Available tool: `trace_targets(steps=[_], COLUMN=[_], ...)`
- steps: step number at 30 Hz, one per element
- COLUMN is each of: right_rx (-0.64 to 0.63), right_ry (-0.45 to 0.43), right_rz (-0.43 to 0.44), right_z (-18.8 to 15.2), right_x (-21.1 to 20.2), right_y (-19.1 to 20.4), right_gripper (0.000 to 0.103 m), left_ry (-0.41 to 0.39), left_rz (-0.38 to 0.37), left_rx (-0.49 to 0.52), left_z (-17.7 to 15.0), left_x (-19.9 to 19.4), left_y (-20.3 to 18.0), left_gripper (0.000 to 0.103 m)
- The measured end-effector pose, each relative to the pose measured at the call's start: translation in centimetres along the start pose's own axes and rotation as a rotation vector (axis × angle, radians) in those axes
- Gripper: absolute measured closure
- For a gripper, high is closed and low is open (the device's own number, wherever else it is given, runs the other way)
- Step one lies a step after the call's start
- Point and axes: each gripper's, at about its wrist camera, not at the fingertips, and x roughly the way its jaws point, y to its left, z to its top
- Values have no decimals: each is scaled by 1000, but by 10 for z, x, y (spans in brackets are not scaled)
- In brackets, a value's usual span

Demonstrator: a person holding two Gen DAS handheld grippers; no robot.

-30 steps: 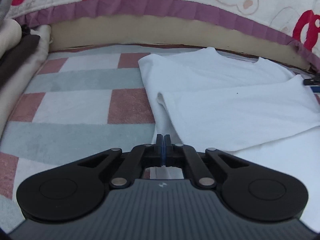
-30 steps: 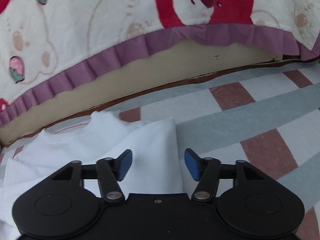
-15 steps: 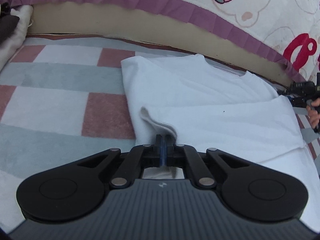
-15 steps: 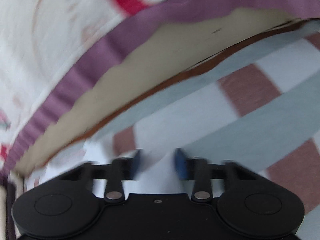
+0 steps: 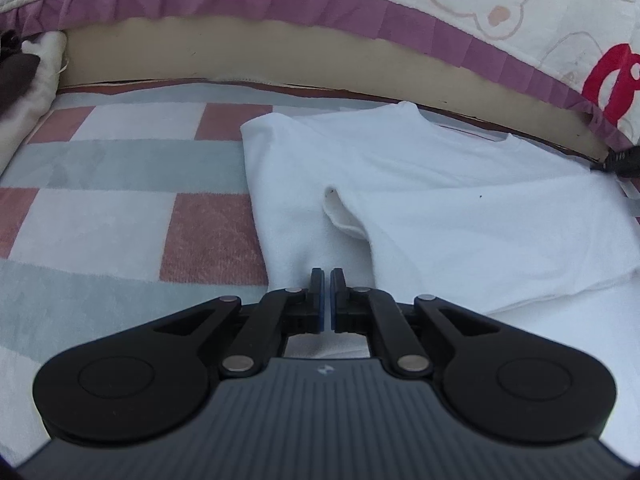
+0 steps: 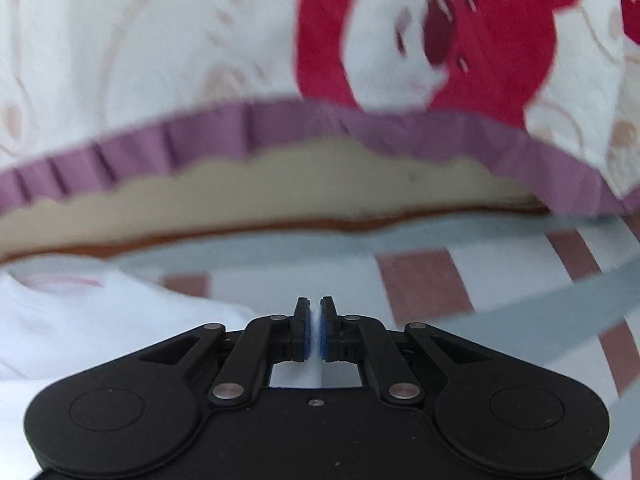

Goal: Fold clothes

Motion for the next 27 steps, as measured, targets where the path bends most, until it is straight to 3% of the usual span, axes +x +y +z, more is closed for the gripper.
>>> trace_targets(steps=[3, 4, 8, 11, 15, 17, 19, 21, 24, 27], right_rx=[71, 100, 186, 84, -152, -245, -282, -239, -258, -268], right_ry=[-34, -54, -106, -155, -126, -116, -127, -138, -155, -154], right_rz=[-60, -26, 119, 187, 188, 158, 91, 71, 12, -4], right_z=[-4, -8, -40, -88, -157, -182, -196, -192, -185, -179], right_x=[-2, -8, -51, -88, -113, -118, -119, -116, -110, -100], right_y=[-12, -16, -25, -17, 2, 10, 13, 10, 16, 15], right_gripper=[79, 69, 65, 53, 59, 87, 87, 87, 74, 77], left_ry=[-6, -13, -58, -71, -90, -76, -60, -53, -36, -47], left_rz=[-8, -15, -94, -132, -175, -207, -201, -165, -102, -34], left_rx=[-12, -19, -100, -114, -48, -43, -35, -13, -19, -42], left_z=[1, 2, 5, 7, 8, 9, 8, 7, 4, 0], left_x=[-3, -5, -10, -9, -10, -6, 1, 6, 12, 10], left_y=[3, 4, 11, 4, -21, -34, -46, -53, -55, -46], left_gripper=[99, 99, 95, 94, 94, 94, 94, 94, 93, 89])
